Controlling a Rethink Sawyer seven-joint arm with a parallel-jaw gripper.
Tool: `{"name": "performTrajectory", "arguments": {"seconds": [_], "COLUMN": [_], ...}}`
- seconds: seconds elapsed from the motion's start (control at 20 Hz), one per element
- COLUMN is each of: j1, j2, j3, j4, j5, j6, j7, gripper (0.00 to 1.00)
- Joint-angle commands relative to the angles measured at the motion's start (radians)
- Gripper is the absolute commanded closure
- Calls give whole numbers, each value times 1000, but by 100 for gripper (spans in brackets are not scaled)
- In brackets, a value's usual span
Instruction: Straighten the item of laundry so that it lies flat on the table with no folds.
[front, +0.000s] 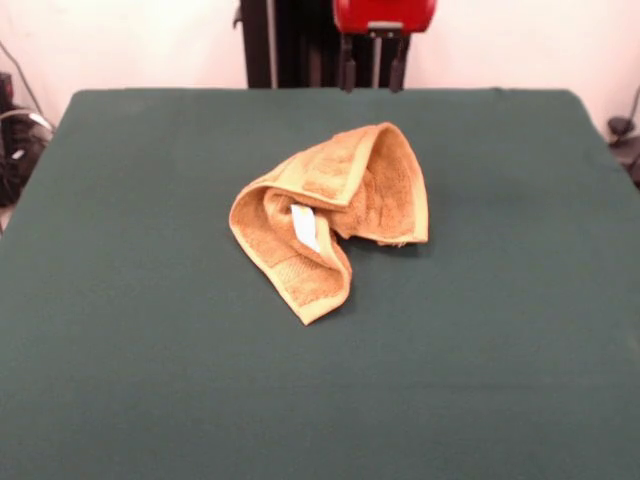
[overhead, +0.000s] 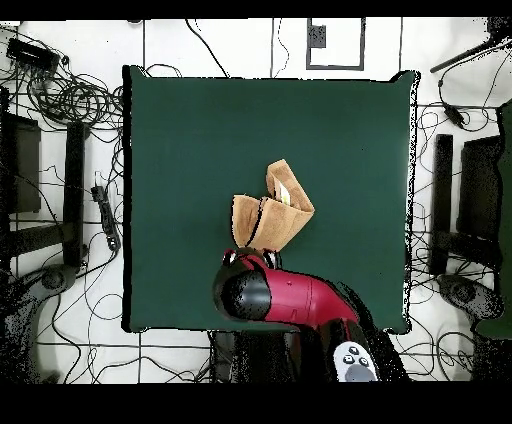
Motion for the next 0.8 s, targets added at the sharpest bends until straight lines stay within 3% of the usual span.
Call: {"name": "performTrajectory", "arguments": {"seconds": [0.05,0.8], "j1": [-68,-44], "j2": [-30,-35], "j3": [80,48], "j4": [57,21], "j5": [-34,-16], "j6": [-65,24], "j7": [117,122], "gripper": [0,0]}}
